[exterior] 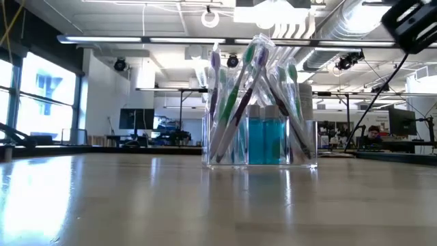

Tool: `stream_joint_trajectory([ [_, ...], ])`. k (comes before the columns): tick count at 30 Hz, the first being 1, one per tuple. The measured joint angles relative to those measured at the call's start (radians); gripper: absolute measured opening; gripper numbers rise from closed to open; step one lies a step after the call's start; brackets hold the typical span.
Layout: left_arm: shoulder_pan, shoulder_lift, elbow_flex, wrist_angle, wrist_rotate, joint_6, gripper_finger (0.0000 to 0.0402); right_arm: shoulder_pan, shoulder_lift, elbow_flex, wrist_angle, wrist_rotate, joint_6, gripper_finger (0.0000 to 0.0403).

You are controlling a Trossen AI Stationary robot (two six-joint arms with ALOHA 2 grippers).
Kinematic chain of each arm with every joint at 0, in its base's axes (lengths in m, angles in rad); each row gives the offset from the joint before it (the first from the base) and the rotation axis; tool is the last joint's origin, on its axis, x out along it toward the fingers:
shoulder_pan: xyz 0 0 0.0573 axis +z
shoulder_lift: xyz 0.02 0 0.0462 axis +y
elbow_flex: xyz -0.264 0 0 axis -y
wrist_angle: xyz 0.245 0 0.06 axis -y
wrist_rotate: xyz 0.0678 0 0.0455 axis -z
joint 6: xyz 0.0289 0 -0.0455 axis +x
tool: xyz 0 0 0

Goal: Pick & Place toothbrushing station
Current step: Put the green toothbrush into the transparent organizer

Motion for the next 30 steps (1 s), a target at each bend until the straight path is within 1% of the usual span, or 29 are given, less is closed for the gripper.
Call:
stream_joint_trajectory([
  [2, -0.026, 0.000, 0.002, 0.077, -0.072, 0.218, 0.0004, -0.024, 0.000, 0.000, 0.000, 0.003, 0.010, 0.0123],
  [5, -0.044, 0.001, 0.001, 0.184, -0.149, 0.549, 0.0008, -0.055, 0.012, 0.000, 0.005, -0.006, 0.088, 0.0123],
  [8, -0.035, 0.010, 0.002, 0.293, -0.164, 0.858, 0.0011, -0.089, 0.066, 0.020, -0.005, -0.006, 0.180, 0.0123],
  [10, -0.022, 0.017, 0.001, 0.349, -0.165, 1.001, 0.0011, -0.111, 0.113, 0.052, -0.002, -0.007, 0.212, 0.0123],
  [11, -0.012, 0.023, 0.002, 0.383, -0.166, 1.036, 0.0012, -0.124, 0.140, 0.075, 0.003, -0.017, 0.224, 0.0123],
  [13, 0.005, 0.027, 0.002, 0.400, -0.183, 1.071, 0.0012, -0.154, 0.182, 0.114, -0.003, -0.057, 0.224, 0.0123],
  [14, 0.013, 0.028, 0.002, 0.401, -0.185, 1.078, 0.0013, -0.170, 0.198, 0.134, -0.006, -0.078, 0.217, 0.0123],
  [17, 0.034, 0.030, -0.001, 0.406, -0.174, 1.079, 0.0013, -0.216, 0.233, 0.197, 0.003, -0.189, 0.212, 0.0123],
  [19, 0.039, 0.036, -0.003, 0.404, -0.169, 1.078, 0.0013, -0.228, 0.257, 0.229, 0.000, -0.226, 0.210, 0.0123],
  [24, 0.051, 0.043, -0.003, 0.399, -0.134, 1.105, 0.0014, -0.222, 0.315, 0.295, -0.002, -0.237, 0.099, 0.0123],
  [30, 0.050, 0.047, -0.003, 0.371, -0.140, 1.127, 0.0014, -0.233, 0.330, 0.332, -0.001, -0.237, 0.107, 0.0123],
])
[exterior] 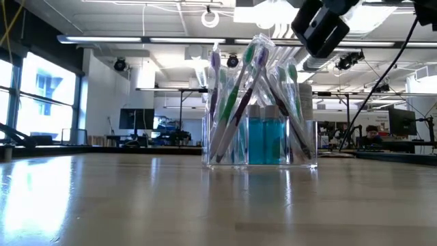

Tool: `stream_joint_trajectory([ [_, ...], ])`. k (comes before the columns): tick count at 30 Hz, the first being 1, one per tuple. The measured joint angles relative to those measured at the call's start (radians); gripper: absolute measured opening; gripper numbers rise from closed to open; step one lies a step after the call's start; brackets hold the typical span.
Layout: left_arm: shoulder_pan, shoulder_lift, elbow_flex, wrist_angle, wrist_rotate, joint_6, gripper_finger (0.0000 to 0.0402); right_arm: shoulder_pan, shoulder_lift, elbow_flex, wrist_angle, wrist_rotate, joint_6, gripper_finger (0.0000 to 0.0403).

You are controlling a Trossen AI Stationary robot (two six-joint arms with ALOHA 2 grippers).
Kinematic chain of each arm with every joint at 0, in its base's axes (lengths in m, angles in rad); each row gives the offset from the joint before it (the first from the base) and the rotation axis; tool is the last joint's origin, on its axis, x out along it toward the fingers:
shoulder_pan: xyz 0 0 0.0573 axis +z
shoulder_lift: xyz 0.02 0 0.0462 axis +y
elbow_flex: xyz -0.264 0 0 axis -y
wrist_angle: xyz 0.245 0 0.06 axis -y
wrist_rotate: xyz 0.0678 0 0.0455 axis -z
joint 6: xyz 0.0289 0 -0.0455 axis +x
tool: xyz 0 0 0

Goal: Pick & Place toothbrushing station
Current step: Put the green toothbrush into the transparent organizer

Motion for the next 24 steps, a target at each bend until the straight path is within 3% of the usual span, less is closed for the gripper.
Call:
stream_joint_trajectory([
  [10, 0.001, 0.000, 0.000, -0.014, 0.008, 0.006, 0.0015, -0.002, 0.000, 0.038, -0.142, 0.058, 0.106, 0.0123],
  [24, 0.060, -0.002, 0.000, -0.049, 0.025, 0.035, 0.0015, -0.032, 0.000, 0.085, -0.284, 0.049, 0.114, 0.0123],
])
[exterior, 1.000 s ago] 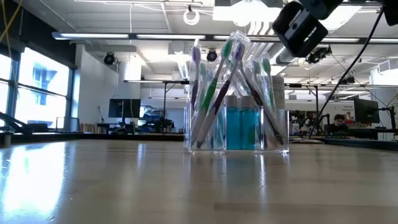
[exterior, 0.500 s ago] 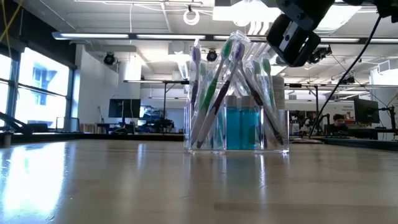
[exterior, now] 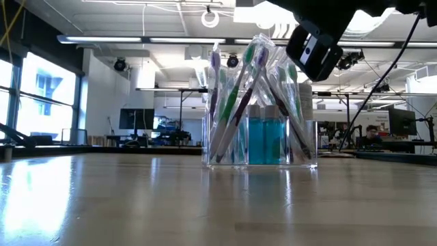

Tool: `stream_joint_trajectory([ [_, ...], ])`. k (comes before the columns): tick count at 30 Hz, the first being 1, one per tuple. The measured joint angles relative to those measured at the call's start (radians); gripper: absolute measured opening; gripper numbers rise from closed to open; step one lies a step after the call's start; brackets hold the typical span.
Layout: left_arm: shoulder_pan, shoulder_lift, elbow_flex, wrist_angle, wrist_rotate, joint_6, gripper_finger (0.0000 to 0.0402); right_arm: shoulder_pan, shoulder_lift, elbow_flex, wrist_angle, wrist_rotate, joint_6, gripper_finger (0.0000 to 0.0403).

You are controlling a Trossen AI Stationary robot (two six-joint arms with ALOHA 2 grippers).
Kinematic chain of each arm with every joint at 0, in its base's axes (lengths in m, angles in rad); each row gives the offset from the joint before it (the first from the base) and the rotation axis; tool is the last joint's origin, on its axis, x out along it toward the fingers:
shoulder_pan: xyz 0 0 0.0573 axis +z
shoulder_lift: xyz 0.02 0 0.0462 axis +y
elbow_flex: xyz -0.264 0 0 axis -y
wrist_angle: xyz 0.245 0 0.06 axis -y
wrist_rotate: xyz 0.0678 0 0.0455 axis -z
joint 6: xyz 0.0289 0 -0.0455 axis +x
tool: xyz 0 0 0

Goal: Pick & Place toothbrushing station
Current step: Put the green toothbrush into the transparent organizer

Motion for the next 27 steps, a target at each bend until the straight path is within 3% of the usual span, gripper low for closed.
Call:
stream_joint_trajectory([
  [11, 0.037, -0.001, 0.000, -0.024, 0.006, 0.003, 0.0015, -0.043, 0.000, 0.001, -0.016, -0.148, -0.034, 0.0117],
  [15, 0.062, -0.001, 0.000, -0.035, 0.006, 0.000, 0.0015, -0.060, 0.000, 0.001, -0.042, -0.173, -0.099, 0.0084],
  [19, 0.084, -0.001, 0.000, -0.058, 0.007, 0.001, 0.0015, -0.077, -0.002, 0.003, -0.057, -0.224, -0.131, 0.0020],
  [27, 0.098, 0.000, 0.000, -0.080, -0.027, -0.024, 0.0019, -0.106, -0.009, 0.003, -0.106, -0.264, -0.209, 0.0010],
])
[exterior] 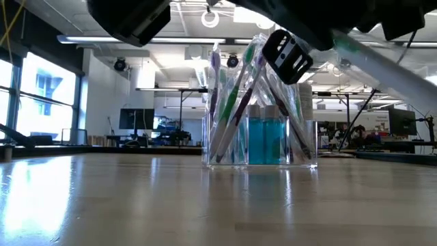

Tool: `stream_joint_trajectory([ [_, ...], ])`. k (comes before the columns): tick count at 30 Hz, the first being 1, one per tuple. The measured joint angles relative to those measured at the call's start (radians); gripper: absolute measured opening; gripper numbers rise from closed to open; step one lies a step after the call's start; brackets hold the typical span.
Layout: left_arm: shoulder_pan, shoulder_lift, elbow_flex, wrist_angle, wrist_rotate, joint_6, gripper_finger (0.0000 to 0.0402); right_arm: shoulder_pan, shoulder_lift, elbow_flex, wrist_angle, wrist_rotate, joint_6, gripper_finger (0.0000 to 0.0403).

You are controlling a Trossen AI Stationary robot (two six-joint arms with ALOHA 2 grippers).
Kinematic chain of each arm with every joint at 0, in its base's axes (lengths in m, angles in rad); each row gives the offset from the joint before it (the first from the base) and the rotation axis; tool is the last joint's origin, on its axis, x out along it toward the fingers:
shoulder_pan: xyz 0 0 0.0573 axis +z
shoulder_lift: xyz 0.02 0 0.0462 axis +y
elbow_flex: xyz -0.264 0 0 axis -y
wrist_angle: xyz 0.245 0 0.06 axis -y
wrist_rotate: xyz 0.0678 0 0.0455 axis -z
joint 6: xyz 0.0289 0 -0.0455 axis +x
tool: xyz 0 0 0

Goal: Pick & Place toothbrushing station
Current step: Put the green toothbrush into the transparent organizer

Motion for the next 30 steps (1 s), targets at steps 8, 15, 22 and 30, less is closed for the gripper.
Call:
stream_joint_trajectory([
  [8, -0.002, 0.002, 0.000, 0.019, -0.138, 0.004, 0.0114, -0.016, -0.083, -0.003, -0.177, -0.004, -0.118, 0.0007],
  [15, -0.022, -0.006, 0.001, 0.017, -0.321, 0.001, 0.0193, 0.009, -0.241, -0.004, -0.446, 0.212, -0.213, 0.0007],
  [22, -0.047, -0.077, 0.002, -0.195, -0.284, -0.509, 0.0209, 0.060, -0.399, -0.005, -0.660, 0.612, -0.329, 0.0006],
  [30, 0.014, -0.212, 0.002, -0.542, 0.180, -1.149, 0.0210, 0.020, -0.618, -0.015, -0.702, 0.708, -0.506, 0.0008],
])
